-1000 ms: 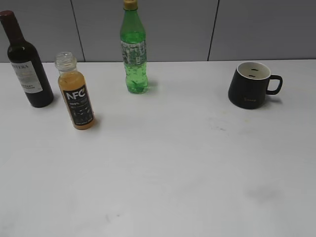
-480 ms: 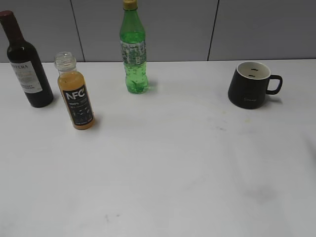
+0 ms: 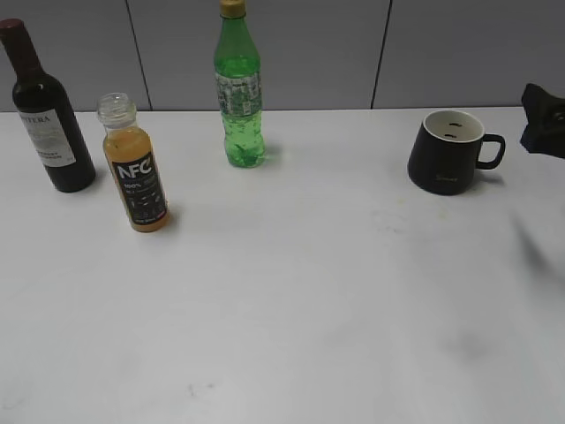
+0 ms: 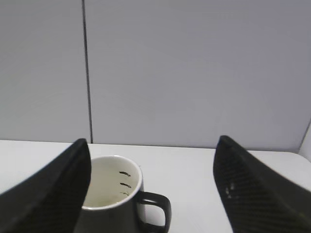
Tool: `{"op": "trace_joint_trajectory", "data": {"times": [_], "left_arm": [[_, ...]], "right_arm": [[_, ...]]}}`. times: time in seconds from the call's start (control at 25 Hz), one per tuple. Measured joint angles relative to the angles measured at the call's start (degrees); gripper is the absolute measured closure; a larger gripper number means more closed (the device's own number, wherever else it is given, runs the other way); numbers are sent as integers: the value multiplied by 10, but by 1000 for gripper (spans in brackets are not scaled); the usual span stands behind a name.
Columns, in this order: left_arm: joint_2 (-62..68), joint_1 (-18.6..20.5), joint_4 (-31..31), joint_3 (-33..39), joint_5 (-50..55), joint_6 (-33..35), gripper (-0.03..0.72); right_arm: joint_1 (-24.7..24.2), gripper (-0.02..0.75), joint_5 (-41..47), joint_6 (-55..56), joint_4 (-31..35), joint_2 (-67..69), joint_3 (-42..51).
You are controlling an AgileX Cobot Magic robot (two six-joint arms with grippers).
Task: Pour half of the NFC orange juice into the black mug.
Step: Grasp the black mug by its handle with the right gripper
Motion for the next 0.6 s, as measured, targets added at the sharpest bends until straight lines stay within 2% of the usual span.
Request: {"op": "trace_joint_trajectory", "data": {"times": [0.12, 0.32, 0.6], "left_arm": [[0, 0, 0, 0, 0, 0, 467], [0, 0, 0, 0, 0, 0, 467], [0, 0, 0, 0, 0, 0, 467]], "right_arm": [[0, 143, -36, 0, 33, 57, 13], [-1, 143, -39, 0, 51, 137, 24], [-1, 143, -40, 0, 82, 181, 25]]}}
